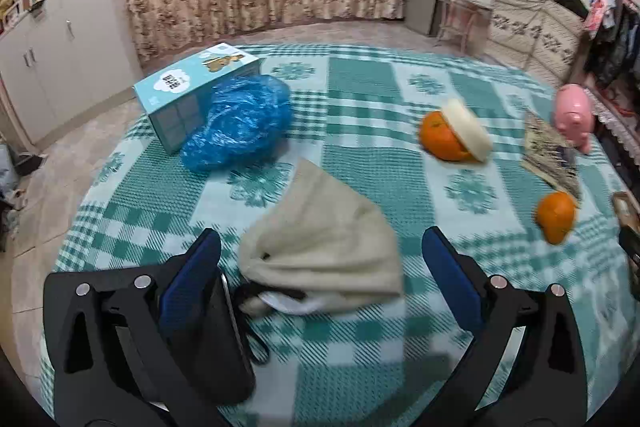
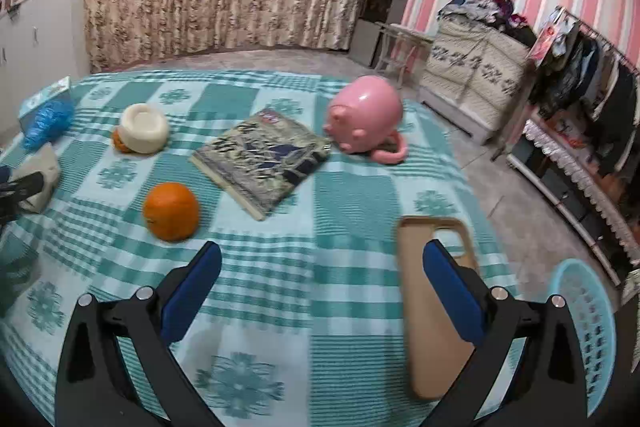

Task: Collect trash

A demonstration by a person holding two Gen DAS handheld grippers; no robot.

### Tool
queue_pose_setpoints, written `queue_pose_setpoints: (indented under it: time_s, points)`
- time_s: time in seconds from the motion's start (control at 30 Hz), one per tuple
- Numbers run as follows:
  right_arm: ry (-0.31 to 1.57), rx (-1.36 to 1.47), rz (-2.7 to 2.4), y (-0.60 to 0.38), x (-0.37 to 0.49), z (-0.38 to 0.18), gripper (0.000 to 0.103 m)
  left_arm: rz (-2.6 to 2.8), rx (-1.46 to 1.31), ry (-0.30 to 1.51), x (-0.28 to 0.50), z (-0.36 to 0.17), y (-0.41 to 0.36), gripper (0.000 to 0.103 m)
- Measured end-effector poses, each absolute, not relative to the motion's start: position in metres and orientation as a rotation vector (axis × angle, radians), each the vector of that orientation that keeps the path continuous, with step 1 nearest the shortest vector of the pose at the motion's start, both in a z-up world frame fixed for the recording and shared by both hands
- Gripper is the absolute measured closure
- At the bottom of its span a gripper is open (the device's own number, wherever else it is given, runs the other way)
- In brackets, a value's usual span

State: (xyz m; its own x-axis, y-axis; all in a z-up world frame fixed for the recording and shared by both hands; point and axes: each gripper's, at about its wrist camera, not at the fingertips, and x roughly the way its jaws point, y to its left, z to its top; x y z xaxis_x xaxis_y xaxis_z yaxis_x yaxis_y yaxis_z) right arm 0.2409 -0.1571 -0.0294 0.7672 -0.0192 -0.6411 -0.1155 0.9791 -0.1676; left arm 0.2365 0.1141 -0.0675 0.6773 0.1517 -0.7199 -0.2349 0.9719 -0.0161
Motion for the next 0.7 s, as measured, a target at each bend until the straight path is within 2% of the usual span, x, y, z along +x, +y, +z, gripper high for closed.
queue_pose_setpoints:
  time_s: [0.03,0.1,0.23,0.33,0.7]
  points:
    - [0.701,-0.191,0.068,-0.156,0.241,-0.029,0.005,0.213,-0.122,0.812,0.24,-0.07,0.116,0.009]
    - [0.715,-0.156,0.113,-0.15,0.242,-0.03,0.005,0.174,-0.152,0.845,0.245,-0.076,0.12,0.021]
    - [0.749,-0.077,0.198,-0.136,0.244,-0.037,0.005,0.149,-0.13,0.849,0.244,-0.078,0.114,0.033]
    - [0.77,-0.013,0.23,-0.126,0.249,-0.044,0.005,0.136,-0.104,0.838,0.242,-0.077,0.11,0.049]
    - [0.818,-0.046,0.172,-0.095,0.277,-0.065,0.006,0.136,-0.168,0.815,0.238,-0.078,0.12,0.052]
